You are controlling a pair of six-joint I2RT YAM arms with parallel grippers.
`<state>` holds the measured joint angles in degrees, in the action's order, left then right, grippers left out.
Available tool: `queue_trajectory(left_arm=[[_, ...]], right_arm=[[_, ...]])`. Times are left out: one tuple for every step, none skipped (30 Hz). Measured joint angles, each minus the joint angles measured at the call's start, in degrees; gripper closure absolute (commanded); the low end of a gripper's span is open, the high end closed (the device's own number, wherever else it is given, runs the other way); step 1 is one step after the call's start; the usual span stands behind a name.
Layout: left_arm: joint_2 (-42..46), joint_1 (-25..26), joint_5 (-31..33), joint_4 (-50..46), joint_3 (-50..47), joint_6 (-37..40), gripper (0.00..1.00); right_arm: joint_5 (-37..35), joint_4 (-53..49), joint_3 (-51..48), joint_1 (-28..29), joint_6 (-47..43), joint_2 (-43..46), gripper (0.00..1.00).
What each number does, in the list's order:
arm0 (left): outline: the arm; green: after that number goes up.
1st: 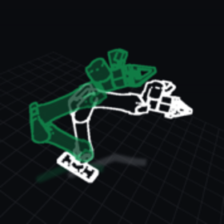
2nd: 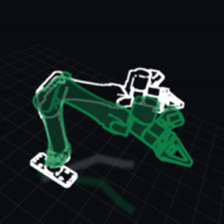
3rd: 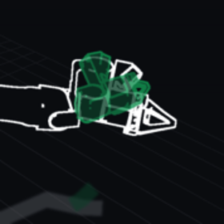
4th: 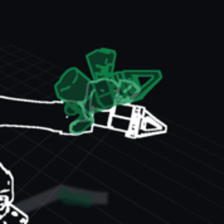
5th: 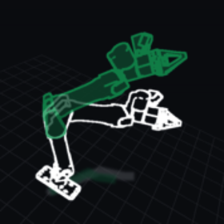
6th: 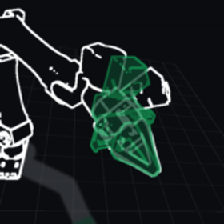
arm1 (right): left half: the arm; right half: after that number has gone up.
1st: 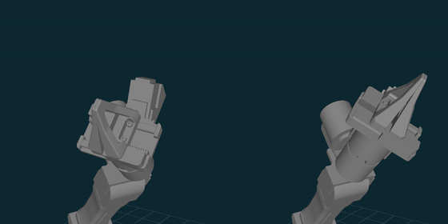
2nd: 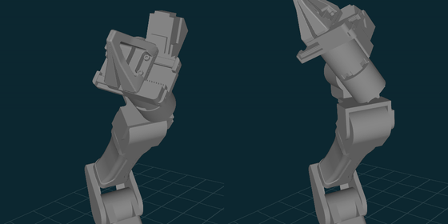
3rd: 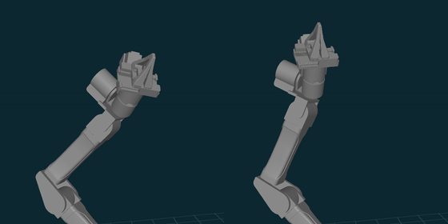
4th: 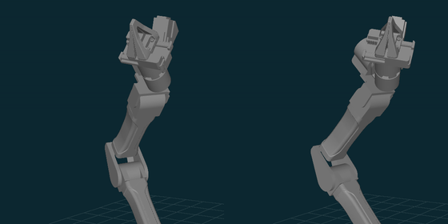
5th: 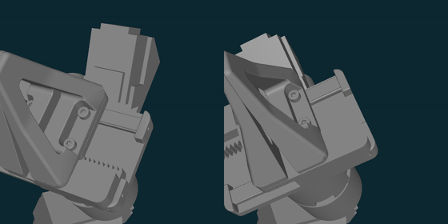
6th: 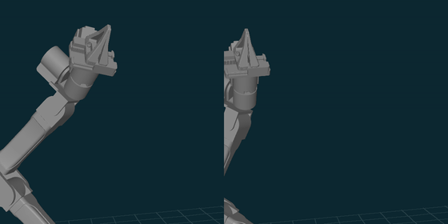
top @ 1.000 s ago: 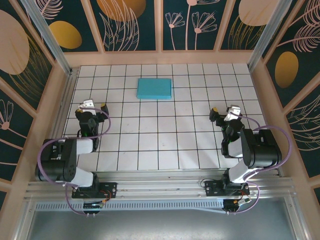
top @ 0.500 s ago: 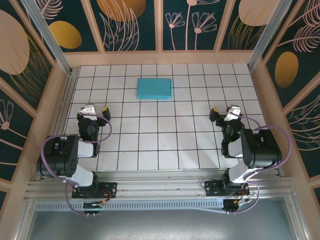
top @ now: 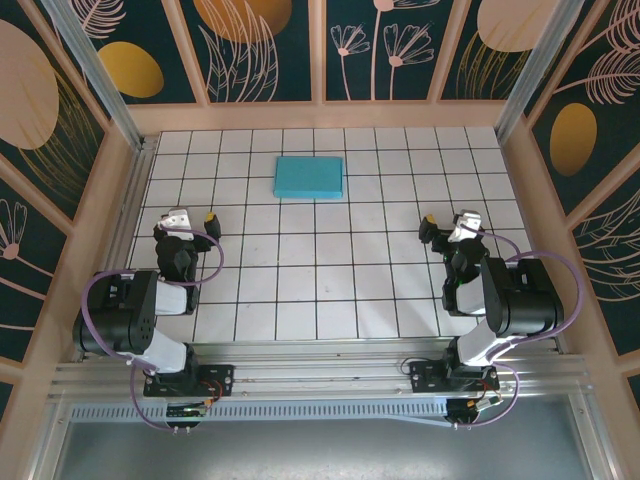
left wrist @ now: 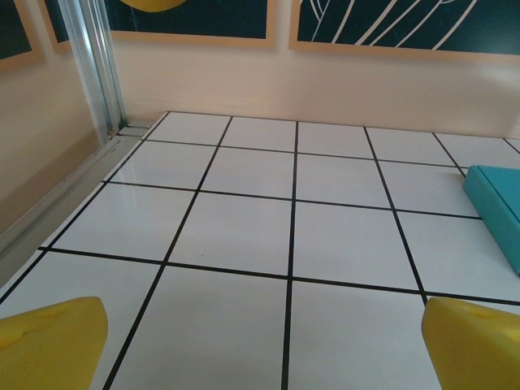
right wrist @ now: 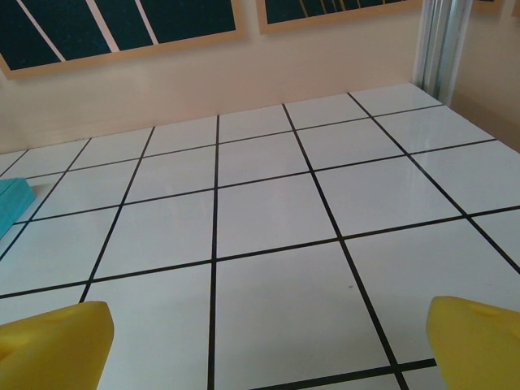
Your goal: Fold the paper box
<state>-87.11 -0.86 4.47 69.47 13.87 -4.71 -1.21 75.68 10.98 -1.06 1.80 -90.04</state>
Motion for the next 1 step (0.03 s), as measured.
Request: queue_trajectory(left_arm=[[0.0, 0.0, 0.0, 0.02, 0.0, 0.0, 0.01]], right_arm=[[-0.02, 0.0, 0.02, -0.02, -0.02, 0.0, 0.01]])
